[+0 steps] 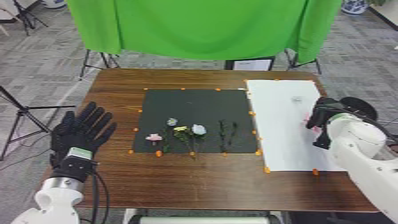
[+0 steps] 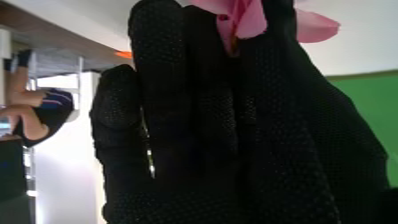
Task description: Arrange flowers
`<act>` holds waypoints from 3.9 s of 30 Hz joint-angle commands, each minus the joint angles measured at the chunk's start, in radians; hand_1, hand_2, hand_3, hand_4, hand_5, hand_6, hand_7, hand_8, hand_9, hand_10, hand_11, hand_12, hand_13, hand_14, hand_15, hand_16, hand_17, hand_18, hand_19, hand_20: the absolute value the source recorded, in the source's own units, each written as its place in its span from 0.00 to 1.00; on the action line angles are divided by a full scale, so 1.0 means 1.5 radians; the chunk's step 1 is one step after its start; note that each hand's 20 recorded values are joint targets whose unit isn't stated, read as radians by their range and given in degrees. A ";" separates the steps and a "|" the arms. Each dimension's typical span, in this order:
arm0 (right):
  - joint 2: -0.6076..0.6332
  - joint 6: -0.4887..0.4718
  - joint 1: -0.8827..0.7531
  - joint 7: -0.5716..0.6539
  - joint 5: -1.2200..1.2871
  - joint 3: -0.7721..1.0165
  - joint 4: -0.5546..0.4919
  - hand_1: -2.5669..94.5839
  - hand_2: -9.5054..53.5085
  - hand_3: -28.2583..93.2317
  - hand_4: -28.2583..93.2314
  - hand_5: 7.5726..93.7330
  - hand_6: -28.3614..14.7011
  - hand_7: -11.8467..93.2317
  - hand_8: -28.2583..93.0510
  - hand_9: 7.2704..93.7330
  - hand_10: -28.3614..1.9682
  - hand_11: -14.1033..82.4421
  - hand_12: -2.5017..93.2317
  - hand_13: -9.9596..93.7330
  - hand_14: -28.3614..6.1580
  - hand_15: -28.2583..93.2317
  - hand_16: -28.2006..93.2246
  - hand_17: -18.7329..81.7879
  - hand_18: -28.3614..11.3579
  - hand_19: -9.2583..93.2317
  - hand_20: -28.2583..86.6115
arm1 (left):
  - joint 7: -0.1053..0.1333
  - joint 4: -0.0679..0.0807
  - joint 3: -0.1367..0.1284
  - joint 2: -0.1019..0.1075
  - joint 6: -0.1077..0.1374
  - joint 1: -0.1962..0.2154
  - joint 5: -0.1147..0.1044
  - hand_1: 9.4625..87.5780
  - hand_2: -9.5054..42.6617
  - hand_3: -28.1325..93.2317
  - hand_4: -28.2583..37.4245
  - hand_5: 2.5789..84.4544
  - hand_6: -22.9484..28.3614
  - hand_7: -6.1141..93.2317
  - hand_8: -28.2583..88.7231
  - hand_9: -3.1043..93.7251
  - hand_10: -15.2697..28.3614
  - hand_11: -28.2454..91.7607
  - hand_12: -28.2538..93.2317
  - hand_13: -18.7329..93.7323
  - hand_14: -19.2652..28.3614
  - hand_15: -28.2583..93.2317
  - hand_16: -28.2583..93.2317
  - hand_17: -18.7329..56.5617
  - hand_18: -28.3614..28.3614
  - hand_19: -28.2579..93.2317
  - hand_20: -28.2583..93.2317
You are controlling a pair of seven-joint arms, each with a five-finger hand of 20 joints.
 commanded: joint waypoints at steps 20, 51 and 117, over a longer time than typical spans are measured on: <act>-0.198 -0.118 0.186 -0.111 0.010 -0.169 -0.067 0.62 0.00 0.80 0.00 0.81 0.71 0.39 0.27 0.95 0.70 0.20 0.41 0.85 0.67 0.45 0.62 0.55 0.18 0.86 0.60 | 0.009 -0.001 -0.010 -0.005 -0.003 0.015 -0.005 0.23 0.51 0.83 0.00 0.54 0.63 0.22 0.17 0.46 0.70 0.43 0.35 0.43 0.75 0.57 0.18 0.15 0.79 0.56 0.34; -0.219 -0.291 0.180 -0.106 -0.014 -0.166 -0.072 0.62 0.00 0.80 0.00 0.61 0.68 0.34 0.12 0.68 0.56 0.30 0.20 0.77 0.69 0.48 0.59 0.52 0.18 0.85 0.59 | -0.007 0.002 -0.012 -0.005 0.005 0.015 -0.008 0.24 0.51 0.85 0.03 0.54 0.63 0.22 0.18 0.46 0.71 0.43 0.35 0.43 0.75 0.57 0.18 0.16 0.79 0.56 0.34; -0.117 -0.220 0.247 0.046 0.148 -0.080 0.205 0.38 0.02 0.87 0.00 0.33 0.54 0.24 0.15 0.33 0.47 0.25 0.13 0.62 0.39 0.64 0.37 0.49 0.12 0.87 0.54 | -0.033 0.021 0.039 -0.022 -0.067 -0.034 0.056 0.23 0.48 0.83 0.00 0.51 0.62 0.21 0.18 0.42 0.69 0.41 0.35 0.40 0.74 0.54 0.19 0.15 0.79 0.54 0.33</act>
